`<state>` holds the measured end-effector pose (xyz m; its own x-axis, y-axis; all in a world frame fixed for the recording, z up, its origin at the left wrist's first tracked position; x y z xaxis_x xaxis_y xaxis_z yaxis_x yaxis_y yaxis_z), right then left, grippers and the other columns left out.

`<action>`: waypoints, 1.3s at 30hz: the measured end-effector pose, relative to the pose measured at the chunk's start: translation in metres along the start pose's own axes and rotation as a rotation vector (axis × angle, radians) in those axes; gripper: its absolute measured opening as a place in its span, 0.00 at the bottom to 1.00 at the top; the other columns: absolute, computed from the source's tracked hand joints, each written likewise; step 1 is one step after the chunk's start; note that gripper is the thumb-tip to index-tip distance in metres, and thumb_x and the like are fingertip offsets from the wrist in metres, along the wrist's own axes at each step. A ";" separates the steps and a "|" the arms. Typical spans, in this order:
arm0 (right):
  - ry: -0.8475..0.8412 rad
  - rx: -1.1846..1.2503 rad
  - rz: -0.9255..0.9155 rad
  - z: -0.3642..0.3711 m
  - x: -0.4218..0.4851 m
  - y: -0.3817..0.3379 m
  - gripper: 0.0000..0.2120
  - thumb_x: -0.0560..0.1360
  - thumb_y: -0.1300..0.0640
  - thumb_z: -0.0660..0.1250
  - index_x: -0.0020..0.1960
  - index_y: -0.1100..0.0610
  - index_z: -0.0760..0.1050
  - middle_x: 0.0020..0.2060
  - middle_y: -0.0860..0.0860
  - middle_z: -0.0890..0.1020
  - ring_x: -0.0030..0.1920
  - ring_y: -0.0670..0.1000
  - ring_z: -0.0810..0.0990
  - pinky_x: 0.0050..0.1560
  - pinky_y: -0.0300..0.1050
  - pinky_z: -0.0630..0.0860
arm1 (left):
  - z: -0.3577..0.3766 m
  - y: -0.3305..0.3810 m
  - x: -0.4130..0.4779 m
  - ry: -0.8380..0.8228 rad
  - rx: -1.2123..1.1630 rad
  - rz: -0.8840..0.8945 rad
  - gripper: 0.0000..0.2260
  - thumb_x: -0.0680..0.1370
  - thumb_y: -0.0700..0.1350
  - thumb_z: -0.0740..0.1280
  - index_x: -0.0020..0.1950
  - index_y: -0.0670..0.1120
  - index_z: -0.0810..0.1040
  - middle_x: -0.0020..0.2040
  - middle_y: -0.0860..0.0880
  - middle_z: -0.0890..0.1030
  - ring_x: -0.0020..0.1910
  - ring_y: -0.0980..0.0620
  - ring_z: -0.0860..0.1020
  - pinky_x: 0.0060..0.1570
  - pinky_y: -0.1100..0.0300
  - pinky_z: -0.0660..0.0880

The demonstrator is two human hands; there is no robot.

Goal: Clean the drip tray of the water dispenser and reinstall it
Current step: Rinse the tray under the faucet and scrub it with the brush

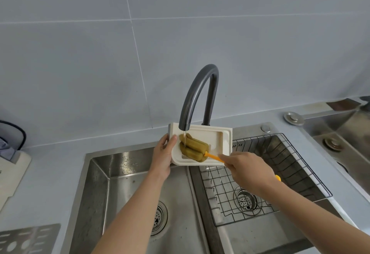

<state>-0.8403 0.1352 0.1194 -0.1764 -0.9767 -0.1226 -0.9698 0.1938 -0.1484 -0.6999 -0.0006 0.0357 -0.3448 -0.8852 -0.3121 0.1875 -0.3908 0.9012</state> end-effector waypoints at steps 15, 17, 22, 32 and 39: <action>-0.043 -0.240 -0.148 0.007 -0.006 -0.023 0.28 0.74 0.68 0.54 0.72 0.50 0.60 0.45 0.51 0.72 0.39 0.54 0.69 0.27 0.41 0.57 | -0.061 0.020 -0.010 0.172 0.018 0.060 0.16 0.78 0.46 0.63 0.64 0.44 0.73 0.58 0.43 0.78 0.55 0.42 0.76 0.45 0.51 0.77; -0.046 -0.257 -0.152 0.006 -0.003 -0.024 0.27 0.75 0.67 0.54 0.72 0.48 0.60 0.48 0.50 0.73 0.41 0.56 0.73 0.31 0.44 0.63 | -0.076 0.022 -0.014 0.203 0.014 0.063 0.15 0.77 0.46 0.64 0.63 0.45 0.74 0.59 0.43 0.77 0.57 0.42 0.76 0.50 0.48 0.76; -0.017 -0.290 -0.169 0.006 0.006 -0.022 0.27 0.77 0.65 0.53 0.73 0.46 0.58 0.56 0.49 0.75 0.51 0.55 0.78 0.35 0.44 0.65 | -0.110 0.029 -0.027 0.300 -0.003 0.091 0.14 0.77 0.44 0.64 0.62 0.45 0.74 0.56 0.45 0.78 0.53 0.47 0.76 0.48 0.53 0.74; 0.087 -0.085 -0.080 -0.003 0.019 -0.018 0.20 0.77 0.62 0.55 0.64 0.45 0.70 0.44 0.49 0.77 0.41 0.53 0.75 0.35 0.42 0.66 | -0.140 0.030 -0.038 0.380 -0.031 0.099 0.11 0.78 0.46 0.63 0.58 0.44 0.74 0.49 0.47 0.79 0.42 0.52 0.77 0.28 0.63 0.74; 0.044 -0.216 -0.110 0.004 0.023 -0.047 0.21 0.76 0.66 0.54 0.66 0.52 0.66 0.42 0.46 0.74 0.43 0.57 0.77 0.34 0.45 0.65 | -0.135 0.031 -0.046 0.375 0.038 0.129 0.13 0.77 0.45 0.64 0.59 0.41 0.76 0.53 0.45 0.77 0.49 0.49 0.76 0.40 0.60 0.72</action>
<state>-0.7981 0.1035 0.1194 -0.0707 -0.9948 -0.0738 -0.9962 0.0667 0.0559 -0.5542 -0.0060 0.0370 0.0405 -0.9599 -0.2776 0.1704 -0.2671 0.9485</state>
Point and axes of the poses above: each hand's wrist, its own x-axis towards the middle knuckle, its own z-axis out of the palm, y = z × x, the point moved 8 cm from there along x, towards the middle knuckle
